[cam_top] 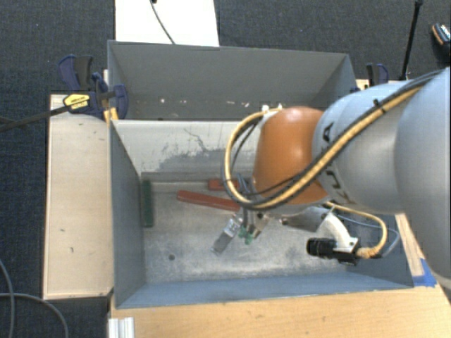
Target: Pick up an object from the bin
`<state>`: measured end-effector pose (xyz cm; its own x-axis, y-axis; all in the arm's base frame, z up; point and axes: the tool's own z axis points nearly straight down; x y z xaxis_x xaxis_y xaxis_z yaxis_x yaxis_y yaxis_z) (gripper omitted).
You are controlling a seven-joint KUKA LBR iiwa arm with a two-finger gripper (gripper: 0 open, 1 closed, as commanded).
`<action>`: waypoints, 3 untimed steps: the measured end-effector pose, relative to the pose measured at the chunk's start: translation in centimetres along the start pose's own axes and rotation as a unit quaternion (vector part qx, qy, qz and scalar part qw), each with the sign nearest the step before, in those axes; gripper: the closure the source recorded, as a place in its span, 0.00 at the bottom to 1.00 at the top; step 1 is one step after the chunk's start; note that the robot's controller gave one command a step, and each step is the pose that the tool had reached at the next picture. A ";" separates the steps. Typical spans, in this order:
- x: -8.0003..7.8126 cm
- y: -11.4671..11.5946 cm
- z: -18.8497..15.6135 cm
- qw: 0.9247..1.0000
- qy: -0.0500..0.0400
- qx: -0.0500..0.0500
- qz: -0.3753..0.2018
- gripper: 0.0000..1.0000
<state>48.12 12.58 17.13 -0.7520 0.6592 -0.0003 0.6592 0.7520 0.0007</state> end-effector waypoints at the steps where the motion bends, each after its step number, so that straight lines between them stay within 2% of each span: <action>1: -5.1 1.8 8.1 0.982 0.000 0.001 0.188 0.00; 2: -13.0 -2.4 10.2 0.988 -0.002 -0.001 0.155 0.00; 3: -9.3 3.6 10.1 0.992 0.000 -0.001 0.124 0.00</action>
Offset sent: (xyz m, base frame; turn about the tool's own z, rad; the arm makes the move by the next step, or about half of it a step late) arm 0.0506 -0.0191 -0.0790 0.3781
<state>57.44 9.16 7.05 -0.5671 0.8236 -0.0005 0.8236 0.5671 0.0028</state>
